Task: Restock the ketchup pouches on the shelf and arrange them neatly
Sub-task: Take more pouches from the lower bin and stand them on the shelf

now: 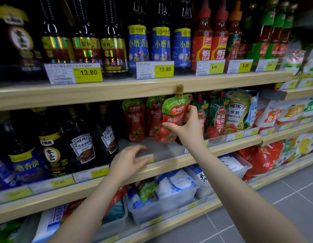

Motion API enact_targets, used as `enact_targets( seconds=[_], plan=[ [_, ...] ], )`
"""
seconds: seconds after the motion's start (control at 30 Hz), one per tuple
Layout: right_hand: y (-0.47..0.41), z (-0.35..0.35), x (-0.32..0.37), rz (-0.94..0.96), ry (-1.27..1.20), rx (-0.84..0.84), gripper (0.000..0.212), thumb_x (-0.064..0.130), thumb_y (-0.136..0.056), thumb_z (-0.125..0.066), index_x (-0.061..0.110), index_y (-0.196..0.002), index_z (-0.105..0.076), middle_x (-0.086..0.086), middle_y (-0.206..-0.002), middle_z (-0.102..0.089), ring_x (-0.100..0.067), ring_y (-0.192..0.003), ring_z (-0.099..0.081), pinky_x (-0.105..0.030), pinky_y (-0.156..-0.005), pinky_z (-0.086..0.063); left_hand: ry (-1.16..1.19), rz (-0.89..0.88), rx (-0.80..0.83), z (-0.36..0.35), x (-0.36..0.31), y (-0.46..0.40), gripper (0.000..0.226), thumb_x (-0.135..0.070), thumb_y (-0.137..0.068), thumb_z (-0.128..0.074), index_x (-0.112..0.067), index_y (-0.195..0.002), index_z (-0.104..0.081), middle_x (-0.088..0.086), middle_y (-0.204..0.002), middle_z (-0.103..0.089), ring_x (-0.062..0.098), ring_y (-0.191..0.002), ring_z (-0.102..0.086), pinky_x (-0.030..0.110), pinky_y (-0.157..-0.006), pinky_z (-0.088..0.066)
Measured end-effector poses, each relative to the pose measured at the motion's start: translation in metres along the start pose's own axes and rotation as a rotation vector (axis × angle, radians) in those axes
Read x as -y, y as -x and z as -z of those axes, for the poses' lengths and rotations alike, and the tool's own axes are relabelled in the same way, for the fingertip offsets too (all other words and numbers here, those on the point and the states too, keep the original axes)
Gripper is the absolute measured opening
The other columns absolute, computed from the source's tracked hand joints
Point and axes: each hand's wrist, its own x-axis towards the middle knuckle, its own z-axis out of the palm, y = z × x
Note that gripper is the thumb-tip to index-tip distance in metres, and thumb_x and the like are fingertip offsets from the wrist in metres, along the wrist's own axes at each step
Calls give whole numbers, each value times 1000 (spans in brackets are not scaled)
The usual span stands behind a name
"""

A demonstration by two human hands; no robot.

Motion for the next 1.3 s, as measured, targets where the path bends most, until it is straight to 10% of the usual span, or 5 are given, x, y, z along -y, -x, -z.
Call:
enact_targets(
  seconds=[0.23, 0.93, 1.3],
  plan=[
    [-10, -33, -37, -117, 145, 39, 81, 43, -64, -80, 14, -127, -38, -8, -117, -64, -27, -105, -62, -45, -86, -52, -166, -71, -153, -13, 5, 0, 14, -43, -87, -56, -32, -86, -65, -16, -87, -69, 8, -87, -62, 28, -61, -45],
    [-18, -69, -58, -229, 460, 62, 70, 28, -69, -80, 2, -120, -39, -20, -122, -51, -40, -106, -56, -44, -81, -47, -210, -174, -245, -22, 12, 1, 12, -37, -87, -60, -27, -83, -67, -10, -80, -68, 13, -79, -63, 30, -54, -50],
    [21, -45, -46, -113, 218, 146, 66, 24, -73, -77, 7, -127, -44, -12, -123, -51, -25, -112, -51, -34, -94, -44, -275, -271, -215, -12, 12, 10, 15, -30, -81, -69, -19, -92, -68, -4, -81, -67, 19, -78, -63, 30, -57, -51]
  ],
)
